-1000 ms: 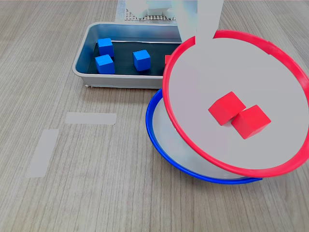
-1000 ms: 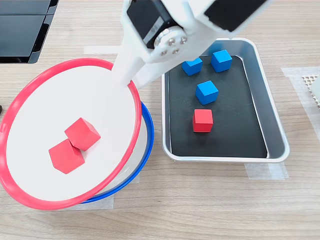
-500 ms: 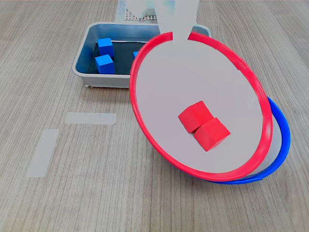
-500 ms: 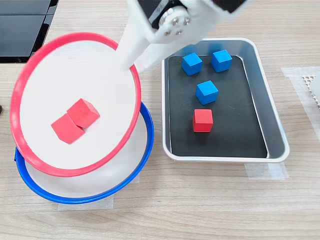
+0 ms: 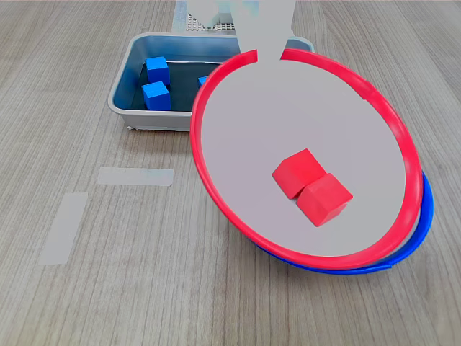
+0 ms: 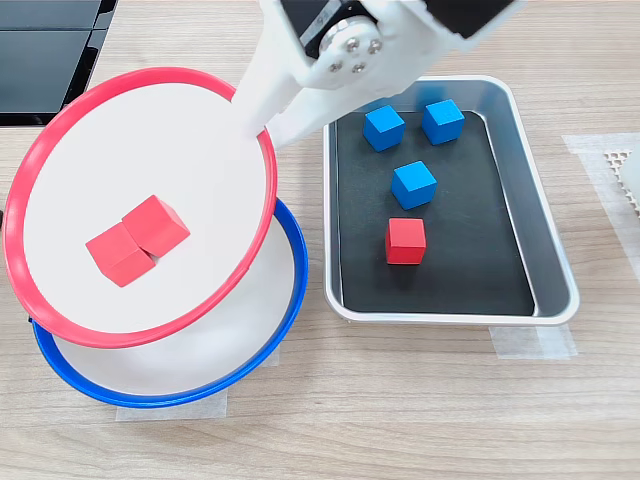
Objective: Resolve any anomalies and move all blocks to matching dishes
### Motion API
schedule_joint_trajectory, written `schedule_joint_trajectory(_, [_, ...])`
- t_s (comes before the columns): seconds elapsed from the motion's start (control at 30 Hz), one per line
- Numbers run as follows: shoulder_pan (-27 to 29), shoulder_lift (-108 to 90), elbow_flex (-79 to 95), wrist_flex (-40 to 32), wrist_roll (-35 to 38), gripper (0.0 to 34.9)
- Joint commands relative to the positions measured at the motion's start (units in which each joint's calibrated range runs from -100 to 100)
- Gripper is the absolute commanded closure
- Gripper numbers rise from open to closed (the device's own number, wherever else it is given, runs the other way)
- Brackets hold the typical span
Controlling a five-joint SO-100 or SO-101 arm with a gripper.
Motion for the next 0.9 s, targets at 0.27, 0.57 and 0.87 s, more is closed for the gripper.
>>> schedule_joint_trajectory(0.27, [2.7, -15.1, 8.2, -2.0, 0.4, 34.9])
schedule_joint_trajectory(0.57, [7.6, -19.0, 10.8, -5.7, -1.0, 34.9])
schedule_joint_trajectory(0.87, [17.1, -14.7, 12.8, -9.5, 0.4, 34.9])
